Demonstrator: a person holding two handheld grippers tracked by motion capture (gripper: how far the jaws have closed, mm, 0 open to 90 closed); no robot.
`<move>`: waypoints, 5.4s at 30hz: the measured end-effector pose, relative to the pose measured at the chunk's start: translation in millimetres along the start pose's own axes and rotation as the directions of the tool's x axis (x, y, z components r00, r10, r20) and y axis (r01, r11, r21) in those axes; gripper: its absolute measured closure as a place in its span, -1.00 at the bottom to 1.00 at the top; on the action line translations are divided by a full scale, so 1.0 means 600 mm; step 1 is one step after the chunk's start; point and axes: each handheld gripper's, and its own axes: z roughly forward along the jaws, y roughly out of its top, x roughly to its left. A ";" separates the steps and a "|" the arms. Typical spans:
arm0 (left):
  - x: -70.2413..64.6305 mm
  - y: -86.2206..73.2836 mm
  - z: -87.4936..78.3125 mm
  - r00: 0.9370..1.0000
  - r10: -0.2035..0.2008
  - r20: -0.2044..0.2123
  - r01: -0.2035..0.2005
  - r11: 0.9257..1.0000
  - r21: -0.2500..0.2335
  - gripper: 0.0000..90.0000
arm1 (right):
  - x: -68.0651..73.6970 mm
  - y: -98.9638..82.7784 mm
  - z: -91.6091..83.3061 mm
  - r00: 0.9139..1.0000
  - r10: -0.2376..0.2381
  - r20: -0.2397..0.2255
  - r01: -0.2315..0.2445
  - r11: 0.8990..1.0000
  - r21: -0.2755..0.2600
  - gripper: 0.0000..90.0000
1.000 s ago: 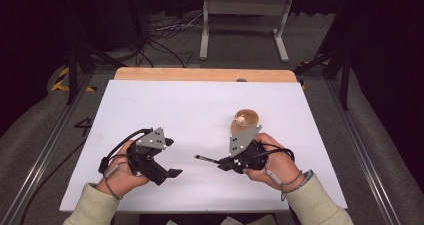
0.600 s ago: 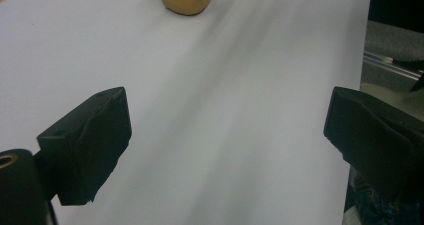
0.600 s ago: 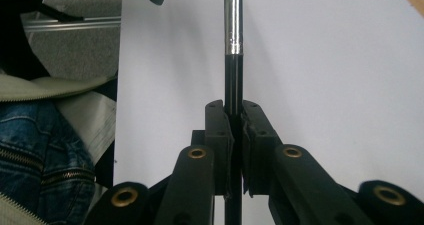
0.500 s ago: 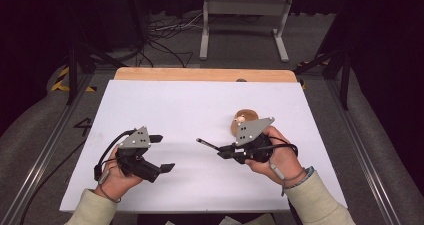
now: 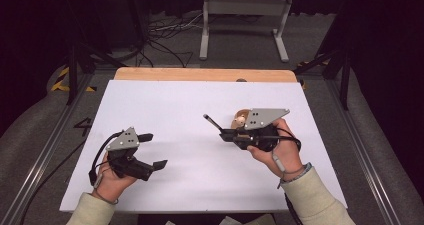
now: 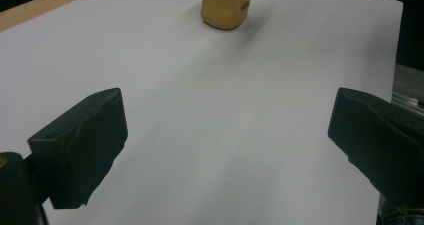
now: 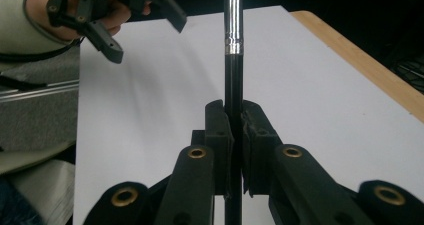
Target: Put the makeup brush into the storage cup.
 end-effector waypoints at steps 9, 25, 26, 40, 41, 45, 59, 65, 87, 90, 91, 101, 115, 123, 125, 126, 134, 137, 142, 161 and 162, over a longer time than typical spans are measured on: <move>0.004 -0.020 -0.002 0.999 -0.009 -0.033 0.008 1.000 -0.024 -0.97 | -0.019 -0.002 -0.001 0.995 0.078 0.067 -0.072 0.993 -0.096 0.86; 0.014 -0.045 -0.007 0.997 -0.036 -0.061 0.030 0.995 -0.092 -1.00 | -0.059 -0.011 0.001 0.949 0.215 0.231 -0.161 0.959 -0.234 0.86; 0.015 -0.046 -0.007 0.997 -0.039 -0.060 0.033 0.995 -0.092 -1.00 | -0.062 -0.011 0.001 0.945 0.218 0.242 -0.159 0.957 -0.242 0.86; 0.016 -0.055 -0.006 0.995 -0.047 -0.083 0.035 0.991 -0.133 -1.00 | -0.101 -0.028 0.007 0.887 0.294 0.357 -0.185 0.933 -0.308 0.86; 0.016 -0.056 -0.006 0.995 -0.050 -0.090 0.037 0.990 -0.137 -1.00 | -0.104 -0.030 0.008 0.880 0.300 0.368 -0.188 0.932 -0.310 0.86; 0.019 -0.058 -0.008 0.994 -0.057 -0.091 0.043 0.989 -0.144 -1.00 | -0.116 -0.037 0.009 0.857 0.337 0.389 -0.212 0.920 -0.331 0.86; 0.018 -0.059 -0.008 0.993 -0.059 -0.107 0.042 0.987 -0.156 -1.00 | -0.141 -0.058 0.013 0.799 0.415 0.434 -0.253 0.888 -0.383 0.86; 0.018 -0.060 -0.009 0.992 -0.061 -0.109 0.044 0.986 -0.158 -1.00 | -0.144 -0.065 0.015 0.793 0.428 0.435 -0.264 0.883 -0.387 0.86; 0.018 -0.061 -0.010 0.992 -0.063 -0.109 0.044 0.984 -0.174 -1.00 | -0.153 -0.119 0.046 0.774 0.455 0.441 -0.306 0.878 -0.368 0.86; 0.018 -0.062 -0.008 0.992 -0.065 -0.106 0.047 0.985 -0.169 -1.00 | -0.155 -0.127 0.050 0.770 0.456 0.446 -0.311 0.879 -0.361 0.86; 0.018 -0.062 -0.008 0.992 -0.065 -0.108 0.046 0.984 -0.170 -1.00 | -0.155 -0.127 0.050 0.770 0.456 0.446 -0.311 0.879 -0.361 0.86; 0.019 -0.063 -0.008 0.992 -0.066 -0.107 0.047 0.985 -0.169 -1.00 | -0.158 -0.144 0.057 0.766 0.460 0.450 -0.324 0.880 -0.348 0.86; 0.023 -0.061 -0.004 0.993 -0.065 -0.099 0.048 0.985 -0.165 -1.00 | -0.155 -0.146 0.049 0.775 0.474 0.418 -0.322 0.865 -0.384 0.36; 0.022 -0.061 -0.005 0.994 -0.063 -0.087 0.048 0.984 -0.170 -1.00 | -0.140 -0.123 0.017 0.800 0.444 0.404 -0.280 0.871 -0.404 -0.17; 0.020 -0.061 -0.009 0.994 -0.071 -0.085 0.055 0.981 -0.184 -1.00 | -0.135 -0.117 0.008 0.816 0.422 0.395 -0.260 0.878 -0.401 -0.26; 0.020 -0.062 -0.012 0.994 -0.074 -0.084 0.057 0.980 -0.189 -1.00 | -0.132 -0.113 0.004 0.825 0.408 0.391 -0.247 0.882 -0.401 -0.32; 0.016 -0.067 -0.030 0.993 -0.087 -0.079 0.067 0.972 -0.226 -1.00 | -0.101 -0.105 -0.036 0.879 0.329 0.345 -0.186 0.903 -0.388 -0.43; 0.016 -0.068 -0.033 0.994 -0.085 -0.070 0.067 0.970 -0.234 -1.00 | -0.089 -0.108 -0.053 0.891 0.310 0.331 -0.171 0.906 -0.386 -0.45; 0.014 -0.071 -0.035 0.993 -0.094 -0.071 0.073 0.965 -0.251 -1.00 | -0.076 -0.116 -0.075 0.911 0.278 0.306 -0.153 0.913 -0.377 -0.50; -0.004 -0.087 -0.049 0.993 -0.107 -0.045 0.087 0.947 -0.309 -1.00 | -0.036 -0.167 -0.091 0.956 0.209 0.207 -0.136 0.939 -0.316 -0.55; -0.005 -0.089 -0.050 0.993 -0.109 -0.043 0.089 0.942 -0.324 -1.00 | -0.033 -0.169 -0.090 0.958 0.206 0.199 -0.136 0.938 -0.318 -0.55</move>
